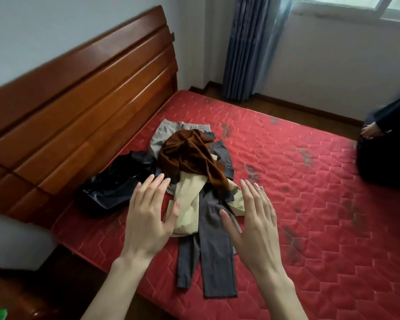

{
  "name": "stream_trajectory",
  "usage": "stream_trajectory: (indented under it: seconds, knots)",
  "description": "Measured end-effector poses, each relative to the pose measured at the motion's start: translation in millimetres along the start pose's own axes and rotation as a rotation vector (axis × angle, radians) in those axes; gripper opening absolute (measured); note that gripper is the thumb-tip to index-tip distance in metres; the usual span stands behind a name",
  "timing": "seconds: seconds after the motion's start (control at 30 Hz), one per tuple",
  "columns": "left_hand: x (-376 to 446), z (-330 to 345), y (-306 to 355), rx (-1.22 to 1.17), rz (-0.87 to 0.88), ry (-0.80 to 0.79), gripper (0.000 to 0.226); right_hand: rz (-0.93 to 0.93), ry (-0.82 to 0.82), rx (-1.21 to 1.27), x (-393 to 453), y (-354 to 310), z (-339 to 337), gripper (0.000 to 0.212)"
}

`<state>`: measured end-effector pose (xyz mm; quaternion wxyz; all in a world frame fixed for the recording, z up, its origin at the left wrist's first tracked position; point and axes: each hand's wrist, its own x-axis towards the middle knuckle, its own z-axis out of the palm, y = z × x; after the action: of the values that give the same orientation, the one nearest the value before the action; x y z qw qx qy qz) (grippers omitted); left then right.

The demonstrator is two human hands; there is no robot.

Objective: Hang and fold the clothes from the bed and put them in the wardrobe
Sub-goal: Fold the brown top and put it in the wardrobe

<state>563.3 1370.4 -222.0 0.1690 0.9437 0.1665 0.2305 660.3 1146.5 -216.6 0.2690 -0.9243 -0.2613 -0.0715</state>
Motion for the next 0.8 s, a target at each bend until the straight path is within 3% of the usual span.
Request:
stream_trajectory:
  seconds: [0.43, 0.8]
  knots:
    - [97.8, 159.7, -77.1, 0.043, -0.008, -0.045, 0.057, 0.042, -0.03, -0.032, 112.3, 93.6, 153.2, 0.071]
    - [162.9, 348.4, -173.3, 0.078, -0.041, -0.166, 0.057, 0.097, -0.084, -0.1, 196.6, 150.6, 332.1, 0.071]
